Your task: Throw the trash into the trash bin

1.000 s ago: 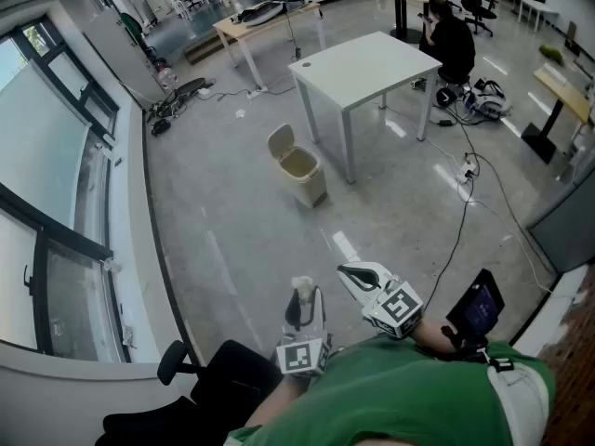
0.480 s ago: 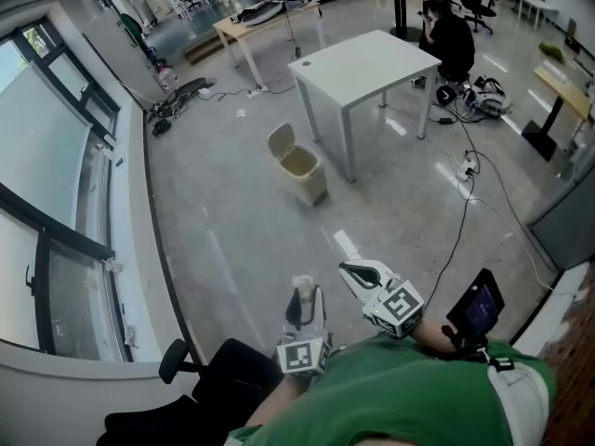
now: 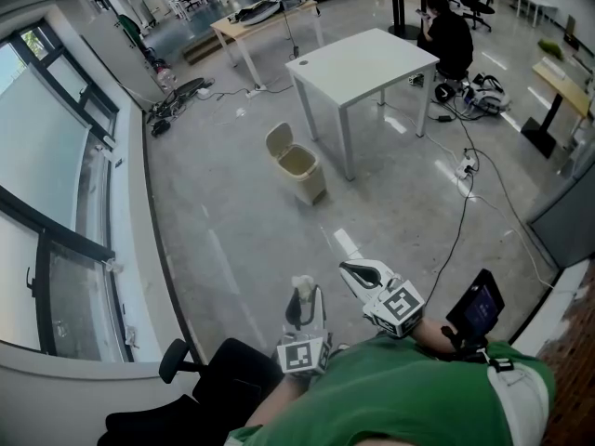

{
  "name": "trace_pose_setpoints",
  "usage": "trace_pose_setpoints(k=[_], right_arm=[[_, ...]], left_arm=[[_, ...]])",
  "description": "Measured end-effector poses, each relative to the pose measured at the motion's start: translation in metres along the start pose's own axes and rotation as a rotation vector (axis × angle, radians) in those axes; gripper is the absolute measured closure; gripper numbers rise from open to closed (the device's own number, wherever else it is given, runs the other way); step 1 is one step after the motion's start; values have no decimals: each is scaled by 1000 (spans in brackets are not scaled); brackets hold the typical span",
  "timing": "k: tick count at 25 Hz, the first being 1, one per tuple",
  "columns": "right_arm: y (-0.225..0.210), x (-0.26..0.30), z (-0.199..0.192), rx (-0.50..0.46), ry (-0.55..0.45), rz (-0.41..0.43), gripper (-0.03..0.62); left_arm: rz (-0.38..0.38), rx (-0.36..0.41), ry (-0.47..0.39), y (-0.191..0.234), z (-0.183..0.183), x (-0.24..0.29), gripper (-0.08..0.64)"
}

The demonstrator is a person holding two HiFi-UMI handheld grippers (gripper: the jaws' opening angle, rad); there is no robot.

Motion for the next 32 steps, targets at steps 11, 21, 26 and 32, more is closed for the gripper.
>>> trace_pose_setpoints(k=[11, 21, 26, 32], right_arm=[[-34, -13, 0, 17, 4, -14, 589], [-89, -24, 5, 39, -23, -33, 589], [-117, -32, 5, 43, -26, -43, 589], [-149, -42, 5, 49, -28, -53, 589]], left_arm=[[-27, 103, 10, -26, 6, 26, 396], [-37, 178, 26, -60, 3, 70, 397], [-25, 196, 9, -74, 6, 92, 397], [-14, 239, -8, -94, 11, 115, 399]])
Point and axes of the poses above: the fingertips, and each gripper's own axes: x forward along the fingers, y to its left, z out of its top, the point moved 3 cm from there along -x, backward along the fingers, and after that the axes turned 11 degrees about -z, right-handed, at the moved point
